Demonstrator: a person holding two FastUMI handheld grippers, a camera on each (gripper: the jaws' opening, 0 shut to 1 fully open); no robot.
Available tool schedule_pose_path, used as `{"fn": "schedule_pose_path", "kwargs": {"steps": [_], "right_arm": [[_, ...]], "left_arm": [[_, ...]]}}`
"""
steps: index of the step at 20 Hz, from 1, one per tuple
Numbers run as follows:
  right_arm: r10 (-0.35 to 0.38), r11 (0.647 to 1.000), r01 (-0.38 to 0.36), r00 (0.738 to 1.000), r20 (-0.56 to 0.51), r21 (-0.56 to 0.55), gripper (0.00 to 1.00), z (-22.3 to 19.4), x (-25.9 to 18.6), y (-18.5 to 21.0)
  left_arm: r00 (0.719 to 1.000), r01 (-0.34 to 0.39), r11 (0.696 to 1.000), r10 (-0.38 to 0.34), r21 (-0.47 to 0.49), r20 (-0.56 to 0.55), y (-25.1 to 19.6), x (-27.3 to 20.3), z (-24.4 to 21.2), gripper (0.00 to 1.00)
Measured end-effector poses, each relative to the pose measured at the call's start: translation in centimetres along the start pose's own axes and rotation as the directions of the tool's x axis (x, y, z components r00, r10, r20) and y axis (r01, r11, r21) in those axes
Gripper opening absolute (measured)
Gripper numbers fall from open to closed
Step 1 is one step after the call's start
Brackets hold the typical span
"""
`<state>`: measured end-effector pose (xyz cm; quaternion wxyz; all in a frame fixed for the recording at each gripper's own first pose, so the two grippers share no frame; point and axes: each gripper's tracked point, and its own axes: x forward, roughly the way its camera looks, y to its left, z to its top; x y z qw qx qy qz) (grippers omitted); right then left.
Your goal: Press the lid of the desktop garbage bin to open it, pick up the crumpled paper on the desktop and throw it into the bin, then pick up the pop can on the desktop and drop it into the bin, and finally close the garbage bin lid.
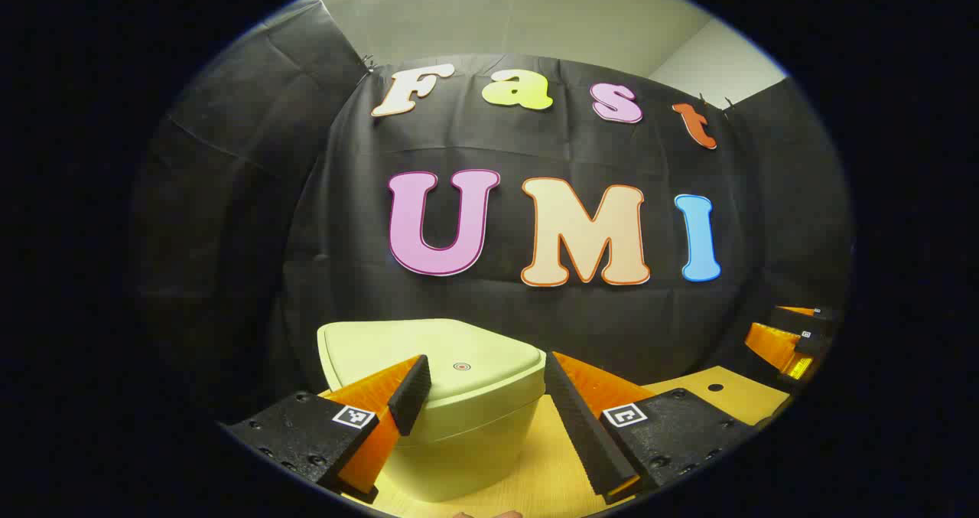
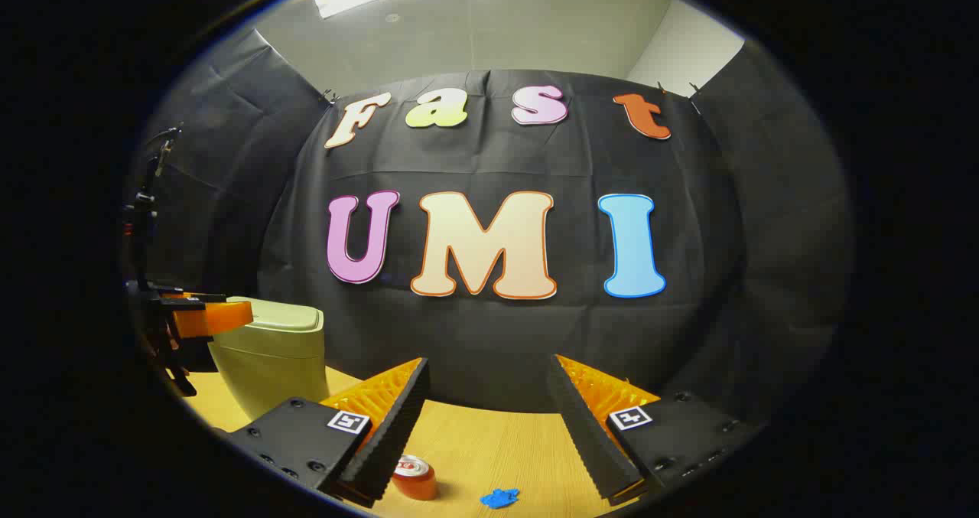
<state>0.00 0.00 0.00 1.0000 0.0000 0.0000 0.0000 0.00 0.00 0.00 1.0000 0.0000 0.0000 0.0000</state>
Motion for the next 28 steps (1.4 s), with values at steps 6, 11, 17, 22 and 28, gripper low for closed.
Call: {"fn": "schedule_pose_path", "kwargs": {"steps": [6, 11, 17, 22, 28], "right_arm": [[-0.005, 1.000, 0.005, 1.000, -0.002, -0.003, 0.97, -0.24, 0.21, -0.09], [-0.006, 1.000, 0.006, 1.000, -0.017, 0.004, 0.97, -0.82, 0.59, -0.14], [-0.009, 1.000, 0.009, 1.000, -0.012, 0.002, 0.97, -0.55, 0.38, -0.39], [-0.002, 1.000, 0.002, 1.000, -0.011, 0.005, 0.98, -0.47, 0.30, -0.37], [-0.012, 1.000, 0.012, 1.000, 0.000, 0.005, 0.97, 0.09, 0.05, -0.87]], "left_arm": [[1.000, 0.003, 1.000, -0.003, 0.002, 0.000, 0.00, 0.02, -0.10, 0.92], [1.000, 0.007, 1.000, -0.007, 0.000, -0.006, -0.24, 0.07, -0.35, 0.92], [1.000, 0.005, 1.000, -0.005, 0.000, -0.004, -0.23, 0.06, -0.29, 0.93], [1.000, 0.001, 1.000, -0.001, 0.001, -0.006, -0.23, 0.08, -0.42, 0.93], [1.000, 0.002, 1.000, -0.002, 0.003, -0.002, -0.26, -0.05, -0.39, 0.92]]}}
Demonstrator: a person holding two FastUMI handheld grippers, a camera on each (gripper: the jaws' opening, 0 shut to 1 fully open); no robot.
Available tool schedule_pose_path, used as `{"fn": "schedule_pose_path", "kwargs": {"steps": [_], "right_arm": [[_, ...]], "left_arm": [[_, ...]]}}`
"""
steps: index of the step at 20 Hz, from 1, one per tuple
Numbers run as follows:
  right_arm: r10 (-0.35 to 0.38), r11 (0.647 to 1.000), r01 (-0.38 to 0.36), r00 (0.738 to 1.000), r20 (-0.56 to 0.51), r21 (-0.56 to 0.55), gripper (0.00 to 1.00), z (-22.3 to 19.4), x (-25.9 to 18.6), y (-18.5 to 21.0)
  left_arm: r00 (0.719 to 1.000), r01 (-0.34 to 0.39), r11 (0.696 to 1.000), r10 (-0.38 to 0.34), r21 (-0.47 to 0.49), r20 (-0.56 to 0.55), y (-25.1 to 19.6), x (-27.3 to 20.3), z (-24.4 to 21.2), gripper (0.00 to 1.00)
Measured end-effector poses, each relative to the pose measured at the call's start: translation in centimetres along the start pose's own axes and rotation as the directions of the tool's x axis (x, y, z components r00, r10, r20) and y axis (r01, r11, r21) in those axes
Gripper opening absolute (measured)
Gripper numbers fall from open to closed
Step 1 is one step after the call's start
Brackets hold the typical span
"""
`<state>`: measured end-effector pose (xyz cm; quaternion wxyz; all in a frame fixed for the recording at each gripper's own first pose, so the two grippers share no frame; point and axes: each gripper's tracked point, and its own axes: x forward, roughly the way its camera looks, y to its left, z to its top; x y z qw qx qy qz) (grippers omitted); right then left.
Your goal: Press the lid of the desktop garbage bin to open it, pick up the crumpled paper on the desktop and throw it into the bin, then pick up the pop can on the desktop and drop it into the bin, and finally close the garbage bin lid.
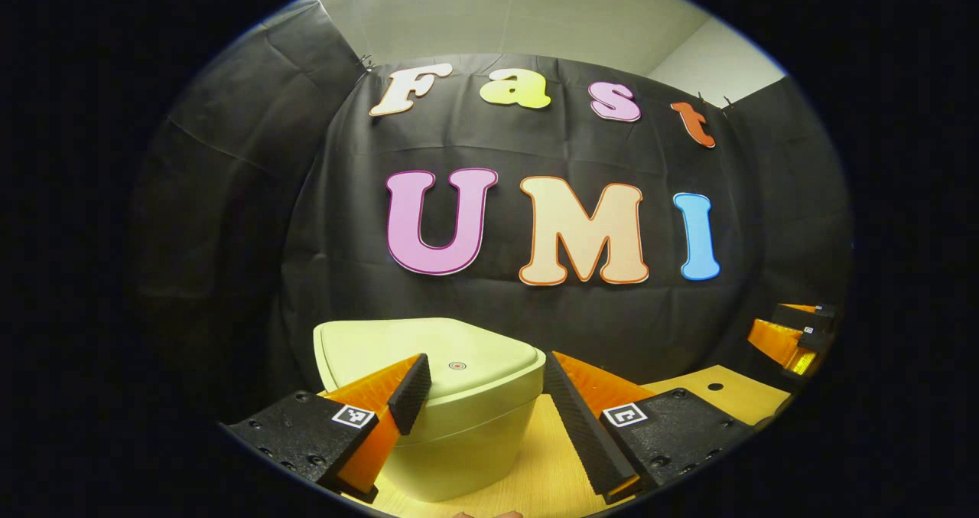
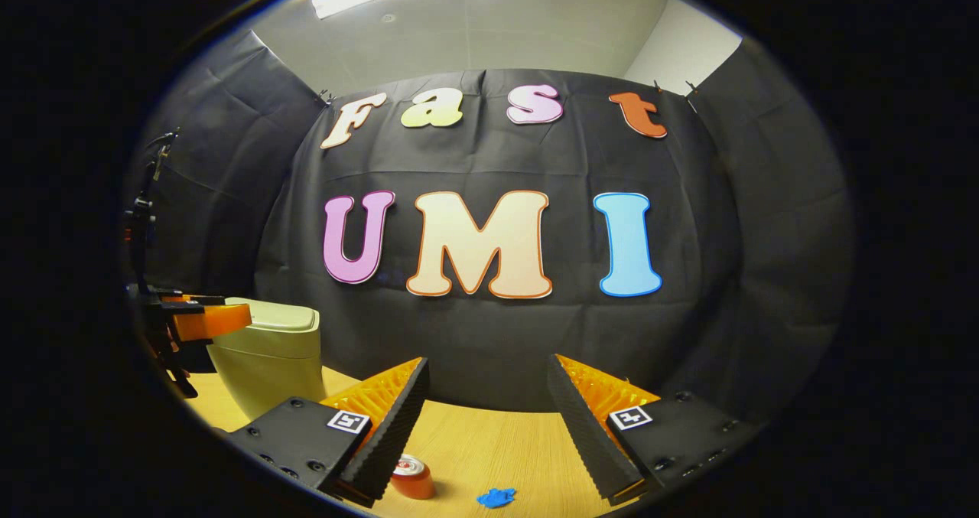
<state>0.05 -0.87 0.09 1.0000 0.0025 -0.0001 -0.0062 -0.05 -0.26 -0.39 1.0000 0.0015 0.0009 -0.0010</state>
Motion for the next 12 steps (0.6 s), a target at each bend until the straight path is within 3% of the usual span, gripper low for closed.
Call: {"fn": "schedule_pose_path", "kwargs": {"steps": [7, 12], "right_arm": [[0.007, 1.000, -0.007, 1.000, 0.007, -0.004, 0.97, 0.1, -0.2, 0.3], [0.004, 1.000, -0.004, 1.000, 0.007, -0.003, 0.98, 0.2, -0.1, 0.1]], "left_arm": [[1.000, -0.014, 1.000, 0.014, 0.005, 0.012, 0.5, 0.0, 0.3, 0.90], [0.999, -0.029, 0.999, 0.029, 0.024, 0.019, 1.2, 0.1, 0.4, 0.44]]}}
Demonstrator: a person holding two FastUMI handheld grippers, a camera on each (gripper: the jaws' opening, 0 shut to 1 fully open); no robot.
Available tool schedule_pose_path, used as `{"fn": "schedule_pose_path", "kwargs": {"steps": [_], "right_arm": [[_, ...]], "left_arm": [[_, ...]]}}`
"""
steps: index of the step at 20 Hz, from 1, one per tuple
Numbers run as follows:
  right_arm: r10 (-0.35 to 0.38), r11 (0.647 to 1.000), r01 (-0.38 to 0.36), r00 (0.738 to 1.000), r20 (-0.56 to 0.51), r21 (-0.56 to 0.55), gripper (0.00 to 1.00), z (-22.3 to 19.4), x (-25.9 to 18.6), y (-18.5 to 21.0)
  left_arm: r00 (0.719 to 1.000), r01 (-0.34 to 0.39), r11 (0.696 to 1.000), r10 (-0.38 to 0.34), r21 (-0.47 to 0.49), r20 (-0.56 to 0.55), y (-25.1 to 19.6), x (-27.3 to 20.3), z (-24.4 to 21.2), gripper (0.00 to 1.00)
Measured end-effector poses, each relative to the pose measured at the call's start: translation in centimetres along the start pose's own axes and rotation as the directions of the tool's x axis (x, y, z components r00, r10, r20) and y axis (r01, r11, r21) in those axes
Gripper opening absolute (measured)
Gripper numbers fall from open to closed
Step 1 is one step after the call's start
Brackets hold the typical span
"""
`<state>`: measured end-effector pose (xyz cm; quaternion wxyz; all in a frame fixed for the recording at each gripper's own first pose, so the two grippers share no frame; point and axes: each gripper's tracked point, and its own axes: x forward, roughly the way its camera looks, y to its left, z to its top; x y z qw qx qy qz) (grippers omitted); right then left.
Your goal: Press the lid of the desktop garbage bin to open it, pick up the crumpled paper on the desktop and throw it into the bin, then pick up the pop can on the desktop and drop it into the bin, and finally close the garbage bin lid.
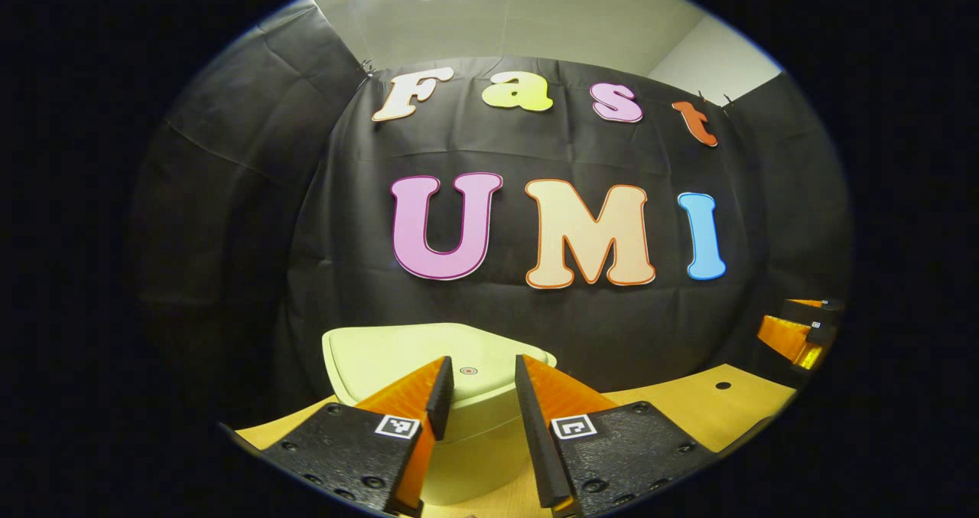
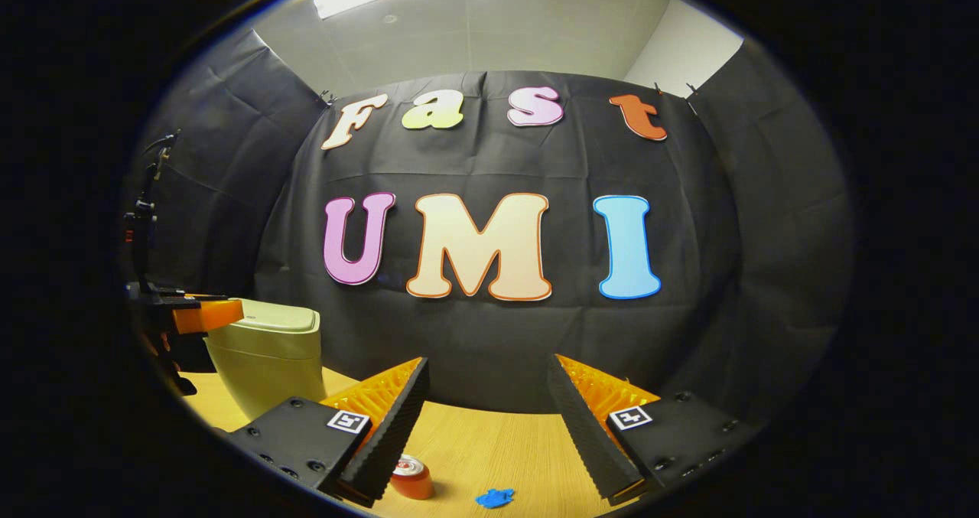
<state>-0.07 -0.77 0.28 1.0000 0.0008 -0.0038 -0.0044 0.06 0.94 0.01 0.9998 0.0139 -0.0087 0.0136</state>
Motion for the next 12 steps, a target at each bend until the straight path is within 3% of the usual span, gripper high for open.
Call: {"fn": "schedule_pose_path", "kwargs": {"steps": [2, 6, 8, 12], "right_arm": [[0.004, 1.000, -0.004, 1.000, 0.002, 0.000, 0.98, 0.0, -0.1, 0.2], [0.004, 1.000, -0.004, 1.000, 0.002, -0.001, 0.97, 0.0, 0.0, 0.0], [0.005, 1.000, -0.005, 1.000, 0.001, 0.003, 0.98, 0.0, 0.0, -0.1], [0.002, 1.000, -0.002, 1.000, 0.000, 0.005, 0.98, 0.0, 0.1, -0.3]], "left_arm": [[1.000, -0.011, 1.000, 0.011, 0.007, 0.007, 0.4, 0.1, 0.1, 0.42], [0.997, -0.070, 0.997, 0.069, 0.029, 0.029, 2.1, 0.6, 0.3, 0.08], [0.995, -0.090, 0.995, 0.088, 0.037, 0.037, 2.6, 0.7, 0.4, 0.00], [0.994, -0.107, 0.993, 0.106, 0.058, 0.017, 3.1, 1.2, -0.4, 0.00]]}}
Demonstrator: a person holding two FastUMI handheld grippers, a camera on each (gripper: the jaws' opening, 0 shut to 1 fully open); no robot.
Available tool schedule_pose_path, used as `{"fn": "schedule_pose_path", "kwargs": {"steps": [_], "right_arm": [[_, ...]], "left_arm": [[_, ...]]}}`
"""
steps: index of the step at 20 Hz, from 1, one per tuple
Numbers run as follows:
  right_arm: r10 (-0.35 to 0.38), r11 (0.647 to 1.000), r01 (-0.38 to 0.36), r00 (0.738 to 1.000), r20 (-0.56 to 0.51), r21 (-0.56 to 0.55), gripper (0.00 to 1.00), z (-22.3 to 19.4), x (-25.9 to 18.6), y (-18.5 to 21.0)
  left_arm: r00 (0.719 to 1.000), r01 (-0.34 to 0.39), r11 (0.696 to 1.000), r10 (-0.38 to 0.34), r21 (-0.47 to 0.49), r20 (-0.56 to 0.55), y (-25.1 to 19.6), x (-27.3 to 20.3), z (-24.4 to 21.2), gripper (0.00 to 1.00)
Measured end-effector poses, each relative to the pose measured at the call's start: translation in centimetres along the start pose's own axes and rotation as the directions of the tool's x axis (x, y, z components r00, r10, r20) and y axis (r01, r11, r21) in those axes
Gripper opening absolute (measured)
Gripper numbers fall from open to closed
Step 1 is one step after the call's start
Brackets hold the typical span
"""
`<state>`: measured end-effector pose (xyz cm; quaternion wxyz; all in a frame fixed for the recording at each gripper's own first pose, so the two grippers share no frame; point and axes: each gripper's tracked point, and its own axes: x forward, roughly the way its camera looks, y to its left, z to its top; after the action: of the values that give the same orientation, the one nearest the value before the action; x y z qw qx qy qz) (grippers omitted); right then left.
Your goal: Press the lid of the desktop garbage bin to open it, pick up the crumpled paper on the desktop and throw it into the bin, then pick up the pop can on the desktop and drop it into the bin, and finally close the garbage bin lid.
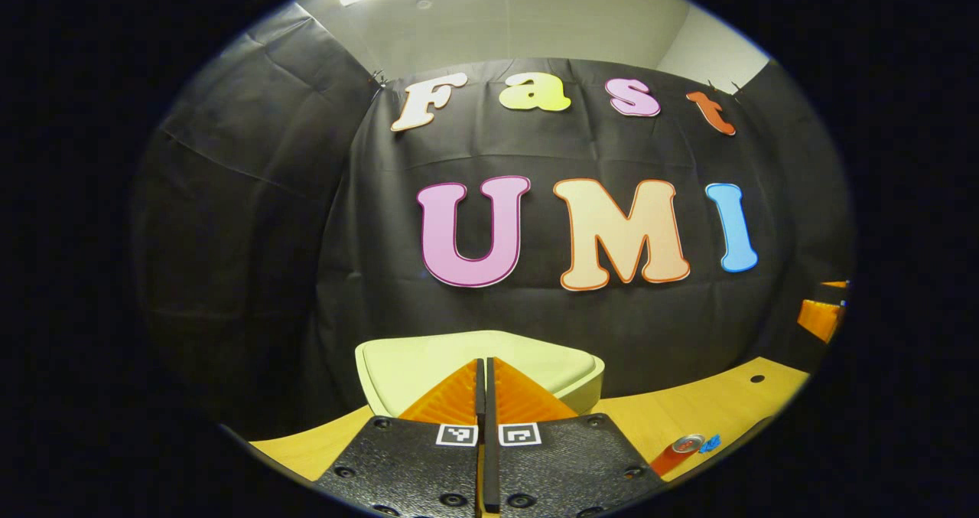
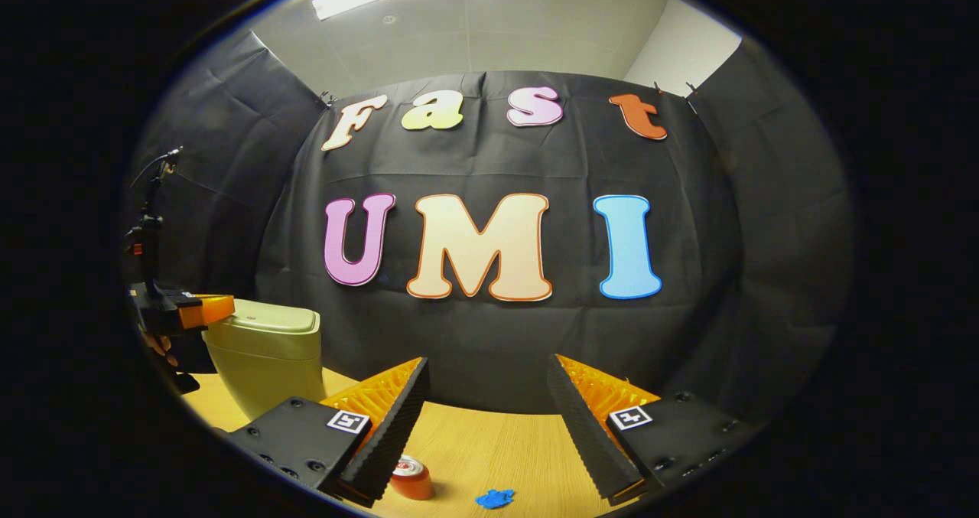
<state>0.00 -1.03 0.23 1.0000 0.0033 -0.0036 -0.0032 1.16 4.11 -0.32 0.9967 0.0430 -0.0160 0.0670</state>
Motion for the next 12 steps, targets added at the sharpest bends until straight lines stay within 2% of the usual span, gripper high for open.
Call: {"fn": "schedule_pose_path", "kwargs": {"steps": [12], "right_arm": [[-0.001, 1.000, 0.001, 1.000, 0.005, -0.001, 0.98, 0.19, -0.13, -0.02]], "left_arm": [[1.000, 0.011, 1.000, -0.010, 0.029, -0.021, -0.21, 0.09, -0.67, 0.00]]}}
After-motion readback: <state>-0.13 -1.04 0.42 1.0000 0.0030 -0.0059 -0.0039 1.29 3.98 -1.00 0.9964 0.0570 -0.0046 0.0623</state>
